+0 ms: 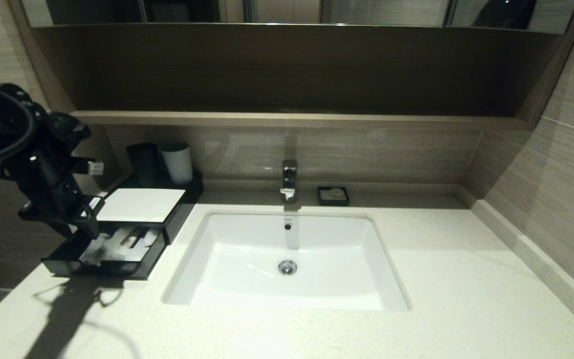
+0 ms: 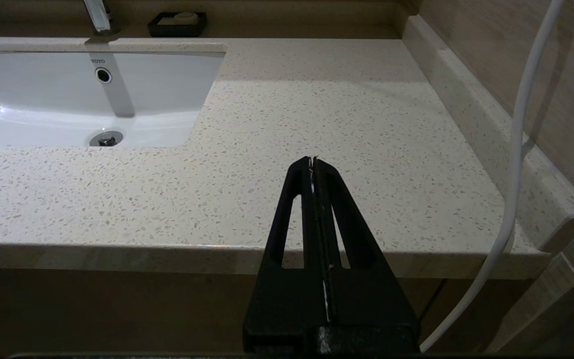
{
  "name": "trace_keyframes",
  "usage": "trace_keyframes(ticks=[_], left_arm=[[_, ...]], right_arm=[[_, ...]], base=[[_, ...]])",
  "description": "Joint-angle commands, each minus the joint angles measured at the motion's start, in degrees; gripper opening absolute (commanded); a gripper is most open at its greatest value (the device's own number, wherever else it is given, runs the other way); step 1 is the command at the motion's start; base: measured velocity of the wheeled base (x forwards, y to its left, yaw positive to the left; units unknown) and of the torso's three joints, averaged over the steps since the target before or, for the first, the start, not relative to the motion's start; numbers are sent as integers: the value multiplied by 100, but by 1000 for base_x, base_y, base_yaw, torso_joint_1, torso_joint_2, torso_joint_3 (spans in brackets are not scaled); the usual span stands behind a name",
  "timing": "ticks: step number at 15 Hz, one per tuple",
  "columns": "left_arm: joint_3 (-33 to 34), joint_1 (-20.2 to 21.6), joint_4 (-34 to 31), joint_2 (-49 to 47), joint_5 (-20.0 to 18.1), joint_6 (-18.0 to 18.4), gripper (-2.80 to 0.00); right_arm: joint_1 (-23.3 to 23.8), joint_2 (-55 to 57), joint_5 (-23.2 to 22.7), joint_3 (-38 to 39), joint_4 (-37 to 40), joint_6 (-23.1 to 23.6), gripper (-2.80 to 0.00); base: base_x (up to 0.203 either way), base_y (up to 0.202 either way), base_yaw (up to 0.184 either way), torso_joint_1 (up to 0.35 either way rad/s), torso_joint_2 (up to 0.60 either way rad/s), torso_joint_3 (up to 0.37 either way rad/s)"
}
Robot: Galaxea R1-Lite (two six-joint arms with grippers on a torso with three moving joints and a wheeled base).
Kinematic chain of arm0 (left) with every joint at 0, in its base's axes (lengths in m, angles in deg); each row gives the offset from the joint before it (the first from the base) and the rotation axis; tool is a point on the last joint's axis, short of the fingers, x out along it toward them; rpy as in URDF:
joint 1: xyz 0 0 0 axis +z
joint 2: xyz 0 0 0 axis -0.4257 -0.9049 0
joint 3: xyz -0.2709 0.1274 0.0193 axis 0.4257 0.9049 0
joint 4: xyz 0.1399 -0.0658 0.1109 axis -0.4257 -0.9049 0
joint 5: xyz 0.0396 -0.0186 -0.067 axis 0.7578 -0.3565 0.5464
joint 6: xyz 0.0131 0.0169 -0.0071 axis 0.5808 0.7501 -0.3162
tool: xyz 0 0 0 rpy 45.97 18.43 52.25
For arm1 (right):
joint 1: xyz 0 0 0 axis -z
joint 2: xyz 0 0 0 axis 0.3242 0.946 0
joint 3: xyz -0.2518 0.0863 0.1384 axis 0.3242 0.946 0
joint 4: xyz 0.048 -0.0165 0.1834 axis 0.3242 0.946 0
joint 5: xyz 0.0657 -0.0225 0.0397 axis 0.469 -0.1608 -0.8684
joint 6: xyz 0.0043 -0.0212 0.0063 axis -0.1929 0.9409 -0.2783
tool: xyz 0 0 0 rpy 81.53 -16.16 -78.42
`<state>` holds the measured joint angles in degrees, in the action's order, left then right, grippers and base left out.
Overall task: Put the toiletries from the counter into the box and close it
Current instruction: Place the bathroom toiletry into the drawer
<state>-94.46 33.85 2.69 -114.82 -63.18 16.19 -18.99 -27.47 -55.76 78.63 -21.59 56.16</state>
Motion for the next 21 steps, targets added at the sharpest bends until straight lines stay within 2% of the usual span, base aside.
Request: trace_keyframes(ticks=[1,8,21], left_arm=[[3,12,-177,-34,40,12,-280],[3,57,-366,-544,51,35,-280],[3,49,-318,-757,54,19,-280]], right_arm=[[-1,0,0,9,-2,-1,-280],[-1,-9,0,9,-2,-1,-280],[-1,-9,0,9,-2,-1,-280]], base=[[0,0,0,0,0,0],[0,0,0,0,0,0],[0,0,0,0,0,0]])
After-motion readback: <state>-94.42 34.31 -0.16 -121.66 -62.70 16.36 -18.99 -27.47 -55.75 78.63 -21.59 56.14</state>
